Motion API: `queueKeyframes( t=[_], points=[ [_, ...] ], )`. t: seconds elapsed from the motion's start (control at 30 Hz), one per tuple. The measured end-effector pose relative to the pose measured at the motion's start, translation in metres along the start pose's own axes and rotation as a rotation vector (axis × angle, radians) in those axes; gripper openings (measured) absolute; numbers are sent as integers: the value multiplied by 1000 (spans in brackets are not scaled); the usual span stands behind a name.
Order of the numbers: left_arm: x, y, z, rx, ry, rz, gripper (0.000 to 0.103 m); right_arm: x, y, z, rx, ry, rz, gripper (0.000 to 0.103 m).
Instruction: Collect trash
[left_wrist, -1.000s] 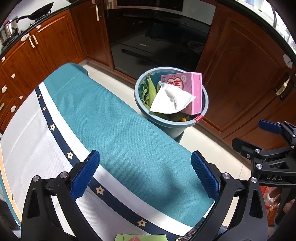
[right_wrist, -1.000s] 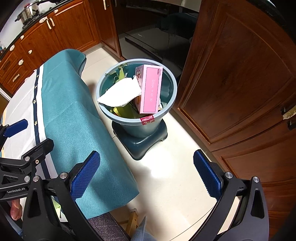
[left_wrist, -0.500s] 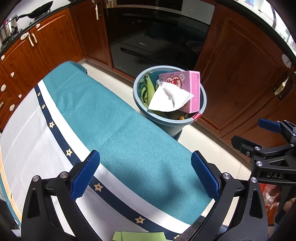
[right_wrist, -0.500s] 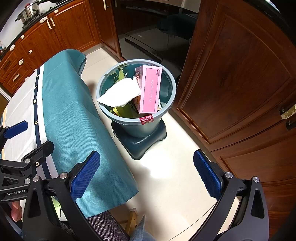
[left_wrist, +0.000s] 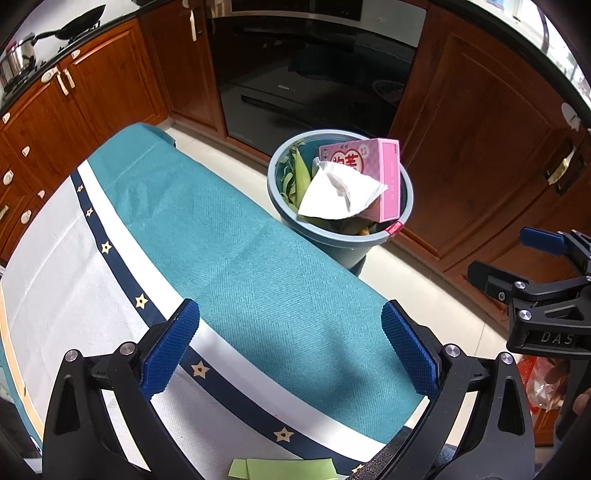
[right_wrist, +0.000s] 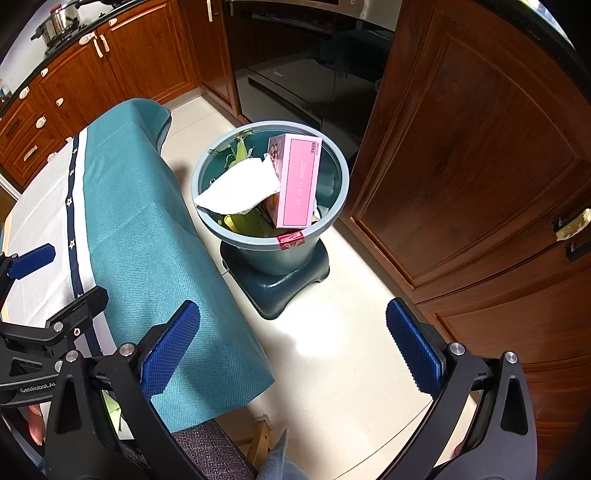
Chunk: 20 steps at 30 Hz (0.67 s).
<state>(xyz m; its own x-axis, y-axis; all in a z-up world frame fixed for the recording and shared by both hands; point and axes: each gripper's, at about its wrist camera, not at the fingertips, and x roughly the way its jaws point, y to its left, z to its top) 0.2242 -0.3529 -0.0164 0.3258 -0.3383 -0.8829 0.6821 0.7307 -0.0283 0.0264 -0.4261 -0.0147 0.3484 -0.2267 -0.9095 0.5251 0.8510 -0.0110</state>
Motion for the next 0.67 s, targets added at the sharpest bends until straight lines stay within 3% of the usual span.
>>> queueKeyframes(
  t=[0.67],
  points=[
    [-10, 5, -10, -12, 3, -35, 99, -15, 5, -6, -8, -23, -53, 97]
  ],
)
